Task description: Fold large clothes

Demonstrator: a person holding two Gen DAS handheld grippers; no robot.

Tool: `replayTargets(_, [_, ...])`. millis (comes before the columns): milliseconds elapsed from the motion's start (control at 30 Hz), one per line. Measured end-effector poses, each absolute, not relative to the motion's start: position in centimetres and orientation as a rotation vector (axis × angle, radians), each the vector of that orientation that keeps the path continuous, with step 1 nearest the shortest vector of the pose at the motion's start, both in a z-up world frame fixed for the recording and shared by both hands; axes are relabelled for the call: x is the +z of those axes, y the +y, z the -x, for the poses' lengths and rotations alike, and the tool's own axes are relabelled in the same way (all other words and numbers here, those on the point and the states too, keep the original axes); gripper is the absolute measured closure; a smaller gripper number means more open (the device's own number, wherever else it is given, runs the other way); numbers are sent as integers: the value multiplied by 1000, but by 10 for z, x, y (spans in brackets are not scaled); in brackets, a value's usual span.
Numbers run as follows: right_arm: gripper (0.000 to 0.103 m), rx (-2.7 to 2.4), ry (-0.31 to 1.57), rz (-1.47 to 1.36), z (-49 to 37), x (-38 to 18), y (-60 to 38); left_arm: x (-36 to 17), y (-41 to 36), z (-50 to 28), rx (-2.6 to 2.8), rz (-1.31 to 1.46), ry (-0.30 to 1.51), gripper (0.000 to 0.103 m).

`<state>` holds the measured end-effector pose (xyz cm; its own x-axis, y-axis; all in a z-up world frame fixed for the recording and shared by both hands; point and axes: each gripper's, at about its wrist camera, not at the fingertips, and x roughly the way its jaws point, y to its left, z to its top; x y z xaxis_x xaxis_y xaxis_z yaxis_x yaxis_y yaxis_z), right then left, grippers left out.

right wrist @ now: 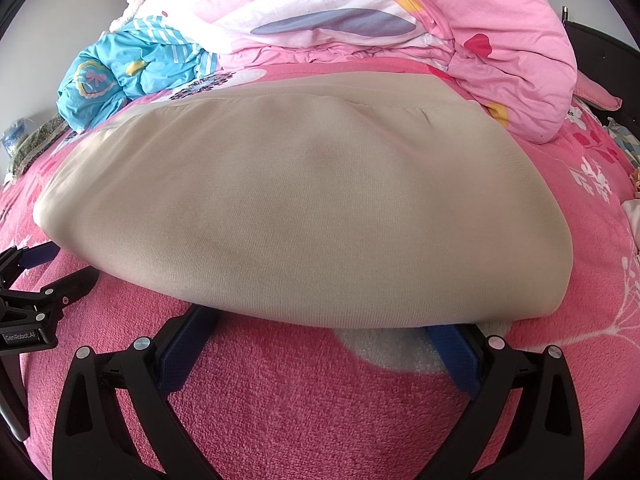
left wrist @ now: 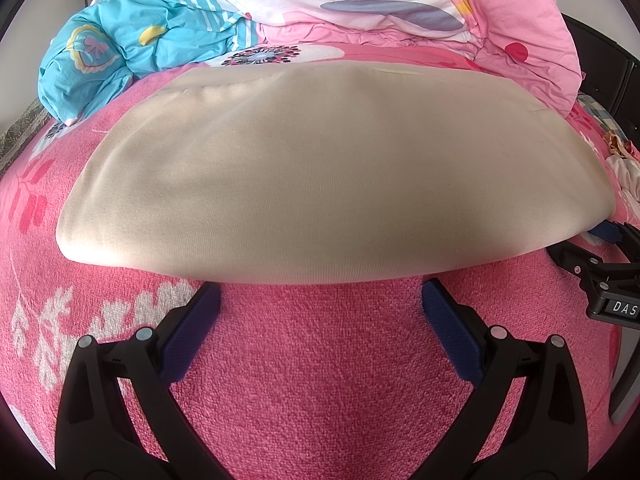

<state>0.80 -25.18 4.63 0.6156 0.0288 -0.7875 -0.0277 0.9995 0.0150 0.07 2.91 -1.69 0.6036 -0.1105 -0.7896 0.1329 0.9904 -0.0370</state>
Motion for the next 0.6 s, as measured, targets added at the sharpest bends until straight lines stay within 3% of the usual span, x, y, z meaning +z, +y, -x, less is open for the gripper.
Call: replayTargets(600, [6, 32, 908, -1, -8, 47, -251, -17, 29, -2, -141, -26, 912, 6])
